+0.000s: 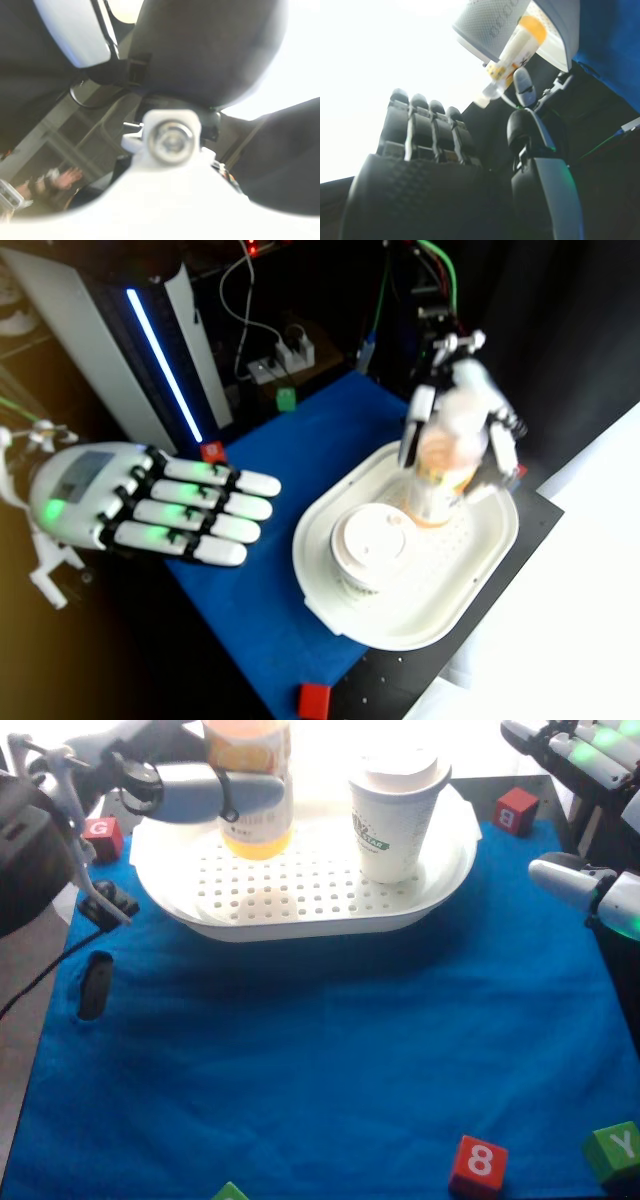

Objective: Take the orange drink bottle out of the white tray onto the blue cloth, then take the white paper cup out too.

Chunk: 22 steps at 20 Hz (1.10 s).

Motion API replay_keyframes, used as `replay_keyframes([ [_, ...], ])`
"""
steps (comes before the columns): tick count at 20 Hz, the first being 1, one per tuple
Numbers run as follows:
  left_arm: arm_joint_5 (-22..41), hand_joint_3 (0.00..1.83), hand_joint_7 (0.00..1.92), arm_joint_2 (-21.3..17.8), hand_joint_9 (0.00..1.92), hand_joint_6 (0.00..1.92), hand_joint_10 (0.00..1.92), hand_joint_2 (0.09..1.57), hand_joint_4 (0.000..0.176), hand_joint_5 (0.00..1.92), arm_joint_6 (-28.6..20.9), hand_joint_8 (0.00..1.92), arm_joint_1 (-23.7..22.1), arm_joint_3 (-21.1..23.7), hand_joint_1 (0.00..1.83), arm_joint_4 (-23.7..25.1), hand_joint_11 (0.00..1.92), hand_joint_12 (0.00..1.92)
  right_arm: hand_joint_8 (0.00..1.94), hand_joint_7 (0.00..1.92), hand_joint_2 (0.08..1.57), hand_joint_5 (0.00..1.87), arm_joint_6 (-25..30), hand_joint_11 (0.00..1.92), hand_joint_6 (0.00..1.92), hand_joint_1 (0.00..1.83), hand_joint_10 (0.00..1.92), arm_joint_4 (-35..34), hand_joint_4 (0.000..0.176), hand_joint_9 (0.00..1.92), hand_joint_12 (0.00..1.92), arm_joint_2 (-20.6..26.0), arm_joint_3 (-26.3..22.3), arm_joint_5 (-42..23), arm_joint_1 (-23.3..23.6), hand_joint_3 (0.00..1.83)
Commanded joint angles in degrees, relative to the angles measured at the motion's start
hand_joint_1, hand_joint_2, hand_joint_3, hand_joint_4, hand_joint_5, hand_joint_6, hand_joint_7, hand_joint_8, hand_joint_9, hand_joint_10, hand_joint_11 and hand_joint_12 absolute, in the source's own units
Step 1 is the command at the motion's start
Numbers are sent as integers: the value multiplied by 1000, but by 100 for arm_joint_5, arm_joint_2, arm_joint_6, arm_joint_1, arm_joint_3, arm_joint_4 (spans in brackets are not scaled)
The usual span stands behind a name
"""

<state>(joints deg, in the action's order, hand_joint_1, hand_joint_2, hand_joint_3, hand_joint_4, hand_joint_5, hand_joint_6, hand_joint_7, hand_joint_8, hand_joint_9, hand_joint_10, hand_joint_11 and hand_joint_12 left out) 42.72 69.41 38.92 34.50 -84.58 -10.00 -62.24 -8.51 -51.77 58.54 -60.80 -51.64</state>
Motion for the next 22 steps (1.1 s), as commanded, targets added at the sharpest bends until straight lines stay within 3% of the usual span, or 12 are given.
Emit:
replay_keyframes([
  [1, 1064, 0, 1025, -104, 1220, 1225, 1921, 1185, 0, 852, -107, 1921, -95, 69, 1062, 9, 1314, 1921, 0, 0, 1379, 0, -14, 0, 0, 469, 0, -16, 0, 0, 0, 0, -8, -708, 92, 2],
  [6, 1886, 0, 986, -602, 1192, 1149, 1921, 1159, 46, 899, -107, 1921, 170, 789, 1035, 400, 1277, 1921, 0, 0, 1370, 0, -14, 0, 0, 498, 0, -48, 0, 0, 0, 0, -31, -708, 90, 0],
  [8, 2169, 0, 438, -787, 330, 1144, 1574, 1151, 155, 896, -107, 1448, 369, 1064, 991, 518, 342, 1921, 0, 0, 1370, 0, -14, 0, 0, 514, 0, -66, 0, 0, 0, 0, -34, -708, 83, 0],
  [9, 2390, 0, 404, -915, 214, 1175, 1298, 1161, 172, 874, -110, 1113, 510, 1259, 974, 589, 92, 1904, 0, 0, 1366, 0, -14, 0, 0, 518, 0, -77, 0, 0, 0, -1, -38, -708, 78, 0],
  [10, 2579, 0, 771, -1024, 896, 1150, 1796, 1158, 136, 886, -110, 1759, 648, 1427, 992, 630, 946, 1918, 0, 0, 1375, 0, -14, 0, 0, 475, 0, -83, 0, 0, 0, -5, -40, -708, 74, 1],
  [11, 2844, 0, 936, -1134, 1157, 1155, 1896, 1156, 144, 889, -110, 1889, 818, 1607, 989, 653, 1260, 1920, 0, 0, 1373, 0, -14, 0, 0, 488, 0, -94, 0, 0, 0, -14, -40, -708, 67, 0],
  [13, 3068, 0, 990, -1282, 1156, 1146, 1920, 1146, 175, 908, -108, 1897, 1107, 1890, 985, 734, 1250, 1921, 0, 0, 1372, 0, -14, 0, 0, 476, 0, -116, 0, 0, 0, -29, -40, -708, 62, 0],
  [15, 3131, 9, 850, -1300, 1026, 1329, 1921, 1214, 143, 773, -110, 1825, 1335, 2020, 928, 726, 1139, 1921, 0, 0, 1381, 0, -14, 0, 0, 436, 0, -124, 0, 0, 0, -31, -41, -708, 60, 4],
  [17, 3119, 1, 945, -1223, 1149, 1318, 1921, 1211, 0, 797, -150, 1913, 1515, 2073, 1009, 651, 1261, 1921, 0, 0, 1377, 0, -14, 0, 0, 447, 0, -132, 0, 0, 0, -31, -43, -708, 59, 1],
  [19, 2939, 2, 870, -1099, 1042, 1348, 1921, 1217, 45, 789, -284, 1866, 1682, 2044, 982, 590, 1115, 1921, 0, 0, 1377, 0, -14, 0, 0, 459, 0, -134, 0, 0, 0, -40, -43, -708, 59, 0],
  [20, 2785, 6, 733, -1054, 929, 1381, 1921, 1230, 0, 763, -305, 1872, 1725, 2017, 996, 581, 1022, 1921, 0, 0, 1367, 0, -14, 0, 0, 515, 0, -135, 0, 0, 0, -41, -43, -708, 59, 0],
  [22, 2409, 15, 661, -964, 718, 1488, 1833, 1299, 0, 623, -370, 1691, 1790, 1921, 1075, 581, 771, 1921, 0, 0, 1362, 0, -14, 0, 0, 534, 0, -137, 0, 0, 0, -41, -43, -708, 59, 0],
])
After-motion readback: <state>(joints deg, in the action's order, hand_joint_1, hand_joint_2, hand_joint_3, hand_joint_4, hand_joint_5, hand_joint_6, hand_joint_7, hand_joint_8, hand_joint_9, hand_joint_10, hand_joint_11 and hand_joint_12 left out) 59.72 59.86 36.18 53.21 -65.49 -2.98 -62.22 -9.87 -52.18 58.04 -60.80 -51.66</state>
